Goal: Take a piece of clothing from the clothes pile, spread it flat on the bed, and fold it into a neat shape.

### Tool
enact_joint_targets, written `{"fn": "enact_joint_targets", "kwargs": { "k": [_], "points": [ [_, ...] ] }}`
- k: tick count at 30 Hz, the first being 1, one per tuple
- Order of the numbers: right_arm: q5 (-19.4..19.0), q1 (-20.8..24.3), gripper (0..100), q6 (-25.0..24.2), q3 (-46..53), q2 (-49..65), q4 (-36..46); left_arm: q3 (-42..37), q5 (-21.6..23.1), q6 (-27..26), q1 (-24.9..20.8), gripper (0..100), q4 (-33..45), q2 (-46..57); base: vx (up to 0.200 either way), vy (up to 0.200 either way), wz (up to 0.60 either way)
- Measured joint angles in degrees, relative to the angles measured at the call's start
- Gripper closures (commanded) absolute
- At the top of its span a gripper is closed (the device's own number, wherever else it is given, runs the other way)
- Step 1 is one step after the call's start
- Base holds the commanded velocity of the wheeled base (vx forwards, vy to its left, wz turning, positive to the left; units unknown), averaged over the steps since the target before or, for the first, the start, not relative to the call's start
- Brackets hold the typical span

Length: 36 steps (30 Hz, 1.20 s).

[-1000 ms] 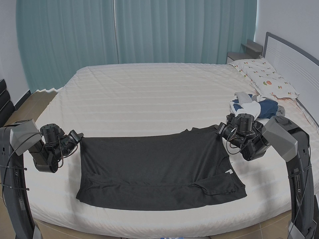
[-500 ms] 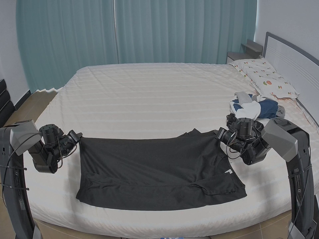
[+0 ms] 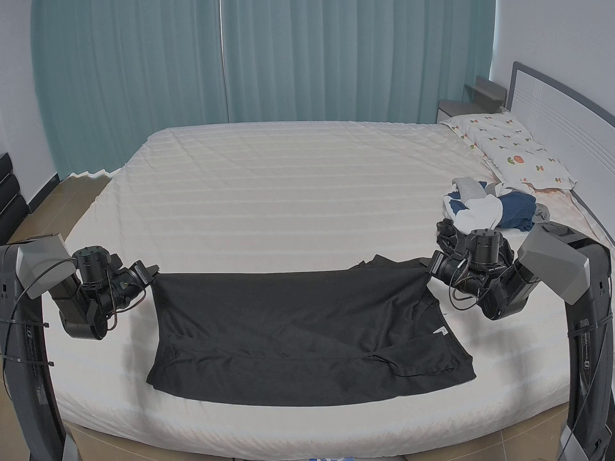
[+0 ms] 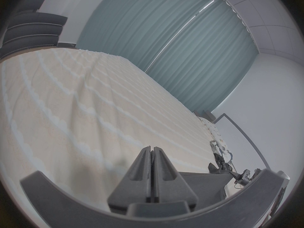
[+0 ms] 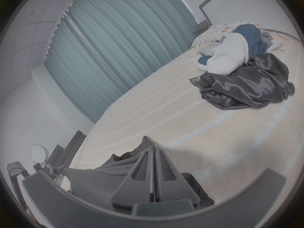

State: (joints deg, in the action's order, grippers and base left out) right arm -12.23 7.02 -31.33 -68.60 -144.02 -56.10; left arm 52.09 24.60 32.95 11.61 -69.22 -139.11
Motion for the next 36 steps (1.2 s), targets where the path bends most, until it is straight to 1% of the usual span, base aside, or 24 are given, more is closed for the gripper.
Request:
{"fn": "enact_joint_targets", "kwargs": {
  "k": [5,9,12,17,22,25,31,36],
  "points": [
    [0.0,0.1,100,0.4,1.9,0.4,0.0,-0.9,0.5,-2.0,0.3,100,0.0,0.0,0.000,0.000,0.00],
    [-0.1,0.2,100,1.3,3.1,0.5,-0.7,-2.2,2.6,-4.8,0.7,100,-0.5,0.1,0.000,0.000,0.00],
    [0.0,0.4,100,1.3,3.5,0.6,-1.4,-2.8,3.1,-5.1,1.0,100,-1.4,0.2,0.000,0.000,0.00],
    [1.5,0.7,100,1.0,0.5,-0.3,-3.1,-2.2,2.0,-4.7,0.9,100,-3.0,-0.1,0.000,0.000,0.00],
    [3.8,0.9,100,0.9,-4.0,-3.0,-3.5,0.1,-1.0,-3.4,0.3,100,-3.5,-1.4,0.000,0.000,0.00],
    [4.4,1.0,100,0.9,-5.4,-4.4,-3.8,1.4,-2.0,-2.7,-0.3,100,-3.6,-2.6,0.000,0.000,0.00],
    [4.1,1.0,100,0.8,-4.0,-5.0,-3.8,1.3,-2.1,-2.8,-0.7,100,-3.7,-3.7,0.000,0.000,0.00],
    [2.1,0.9,100,0.8,0.6,-3.2,-3.8,0.3,-1.5,-3.0,-0.6,100,-6.1,-3.9,0.000,0.000,0.00]
  ]
}}
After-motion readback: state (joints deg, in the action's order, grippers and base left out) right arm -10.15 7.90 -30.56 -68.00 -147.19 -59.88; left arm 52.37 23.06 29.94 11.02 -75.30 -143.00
